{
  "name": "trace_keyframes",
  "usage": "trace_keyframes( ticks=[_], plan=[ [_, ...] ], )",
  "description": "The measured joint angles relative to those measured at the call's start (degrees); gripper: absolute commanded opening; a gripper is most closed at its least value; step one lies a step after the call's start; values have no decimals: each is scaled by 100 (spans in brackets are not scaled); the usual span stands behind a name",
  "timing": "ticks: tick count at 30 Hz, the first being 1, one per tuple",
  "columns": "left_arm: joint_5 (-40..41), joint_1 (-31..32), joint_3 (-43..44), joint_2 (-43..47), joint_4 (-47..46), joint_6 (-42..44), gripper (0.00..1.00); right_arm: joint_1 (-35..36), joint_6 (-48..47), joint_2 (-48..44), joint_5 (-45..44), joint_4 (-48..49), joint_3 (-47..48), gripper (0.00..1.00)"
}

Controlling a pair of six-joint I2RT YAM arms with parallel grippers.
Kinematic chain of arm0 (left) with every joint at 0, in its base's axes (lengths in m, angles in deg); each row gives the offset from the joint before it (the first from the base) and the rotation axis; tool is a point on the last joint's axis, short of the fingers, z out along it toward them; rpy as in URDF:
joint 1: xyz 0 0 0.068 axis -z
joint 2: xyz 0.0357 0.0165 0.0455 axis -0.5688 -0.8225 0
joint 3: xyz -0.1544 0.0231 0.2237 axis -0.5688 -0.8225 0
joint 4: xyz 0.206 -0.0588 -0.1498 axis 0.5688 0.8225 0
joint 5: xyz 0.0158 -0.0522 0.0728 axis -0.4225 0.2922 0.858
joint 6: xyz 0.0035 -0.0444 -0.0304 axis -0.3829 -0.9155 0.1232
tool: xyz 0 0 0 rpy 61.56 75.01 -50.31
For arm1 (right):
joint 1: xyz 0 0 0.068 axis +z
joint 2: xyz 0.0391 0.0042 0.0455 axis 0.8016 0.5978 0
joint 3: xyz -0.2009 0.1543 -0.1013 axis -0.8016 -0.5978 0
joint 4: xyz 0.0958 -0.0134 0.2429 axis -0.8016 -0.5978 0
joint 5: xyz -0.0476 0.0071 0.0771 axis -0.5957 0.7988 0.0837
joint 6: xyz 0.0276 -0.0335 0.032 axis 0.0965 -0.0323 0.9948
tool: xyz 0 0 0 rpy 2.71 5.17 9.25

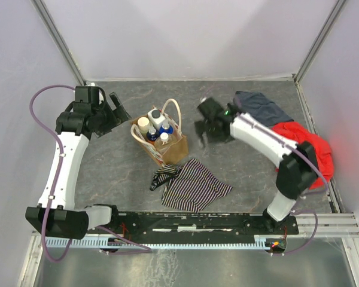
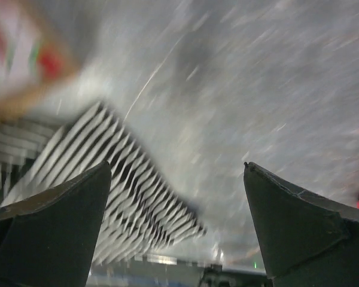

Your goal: Take the personal care products out of the canvas bag

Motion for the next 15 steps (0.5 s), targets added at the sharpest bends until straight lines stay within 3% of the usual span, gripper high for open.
trace_keyframes(
  ticks=[3, 8, 11, 15],
  plan=[
    [13, 0, 0, 35, 48, 0, 99, 1095, 146, -782, 264, -181, -957, 100],
    [2, 2, 0, 35, 55, -2, 99, 2063, 481, -1784, 315, -105, -2085, 100],
    [-15, 0, -13, 39, 52, -2, 99, 2455, 564, -1808, 358, 28, -2352, 100],
    [-4, 2, -24, 57, 72, -2, 99, 3005, 553, -1117, 378, 396, -2269, 100]
  ],
)
